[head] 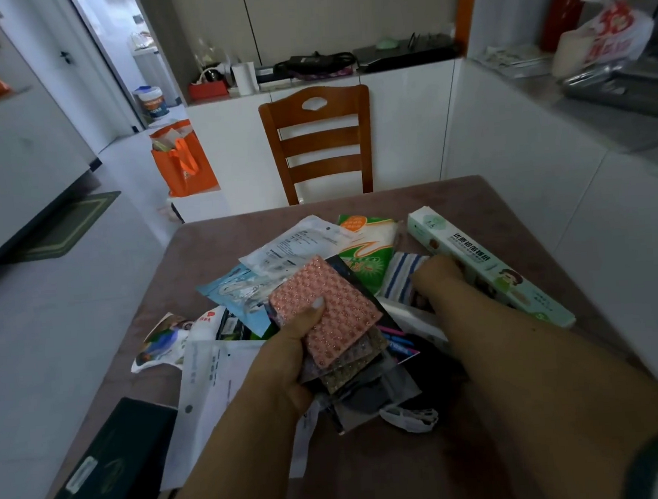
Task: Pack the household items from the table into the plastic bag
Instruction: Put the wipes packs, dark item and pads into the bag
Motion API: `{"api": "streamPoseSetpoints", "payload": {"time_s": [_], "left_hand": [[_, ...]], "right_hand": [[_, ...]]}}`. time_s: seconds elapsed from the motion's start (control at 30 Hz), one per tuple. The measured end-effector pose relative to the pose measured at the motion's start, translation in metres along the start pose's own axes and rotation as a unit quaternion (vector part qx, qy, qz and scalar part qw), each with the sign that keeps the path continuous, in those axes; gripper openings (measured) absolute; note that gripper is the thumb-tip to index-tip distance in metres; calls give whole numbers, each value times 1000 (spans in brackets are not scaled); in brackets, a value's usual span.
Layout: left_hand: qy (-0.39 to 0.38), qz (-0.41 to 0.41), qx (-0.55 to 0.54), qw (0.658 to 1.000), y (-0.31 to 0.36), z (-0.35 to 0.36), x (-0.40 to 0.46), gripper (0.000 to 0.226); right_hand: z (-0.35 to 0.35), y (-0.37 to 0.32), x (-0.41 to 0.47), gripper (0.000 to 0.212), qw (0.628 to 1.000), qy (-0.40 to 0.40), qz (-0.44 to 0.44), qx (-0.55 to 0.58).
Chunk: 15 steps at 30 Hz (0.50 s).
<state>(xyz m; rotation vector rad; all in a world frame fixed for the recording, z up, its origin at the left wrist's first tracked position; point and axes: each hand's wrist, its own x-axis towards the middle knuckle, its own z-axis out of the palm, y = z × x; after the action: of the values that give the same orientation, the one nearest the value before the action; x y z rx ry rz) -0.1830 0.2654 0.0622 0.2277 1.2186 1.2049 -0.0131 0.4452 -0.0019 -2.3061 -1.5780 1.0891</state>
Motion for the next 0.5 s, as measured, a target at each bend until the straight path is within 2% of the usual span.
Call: {"api": "streamPoseSetpoints", "payload": {"time_s": [0.1, 0.23, 0.27, 0.3, 0.33, 0.37, 0.4, 0.43, 0.47, 0.5], "left_hand": [[14, -4, -6, 1000, -6, -1, -3, 49], [14, -5, -12, 1000, -6, 3, -9, 46], [12, -1, -13, 1000, -6, 2, -9, 43], [11, 2, -15, 1000, -5, 0, -10, 38], [9, 2, -17, 1000, -6, -1, -10, 34], [7, 0, -17, 1000, -7, -3, -11, 31], [7, -3, -14, 1000, -7, -5, -11, 31], [9, -5, -9, 1000, -7, -7, -11, 33], [13, -5, -6, 1000, -6, -9, -11, 35], [16, -3, -2, 1000, -3, -11, -12, 38]], "right_hand": [[6, 7, -11, 70, 999, -12, -27, -24], [11, 2, 2, 79, 998, -50, -22, -27], [19, 11, 40, 80, 995, -58, -54, -53], [36, 27, 114, 79, 988, -38, -125, -83], [58, 38, 177, 75, 978, -53, -168, -115], [62, 45, 197, 73, 976, -67, -161, -128], [58, 51, 185, 72, 985, -69, -141, -68], [39, 50, 131, 70, 988, -56, -135, 51], [15, 45, 68, 63, 975, -78, -116, 172], [-8, 33, 17, 55, 965, -50, -74, 247]]}}
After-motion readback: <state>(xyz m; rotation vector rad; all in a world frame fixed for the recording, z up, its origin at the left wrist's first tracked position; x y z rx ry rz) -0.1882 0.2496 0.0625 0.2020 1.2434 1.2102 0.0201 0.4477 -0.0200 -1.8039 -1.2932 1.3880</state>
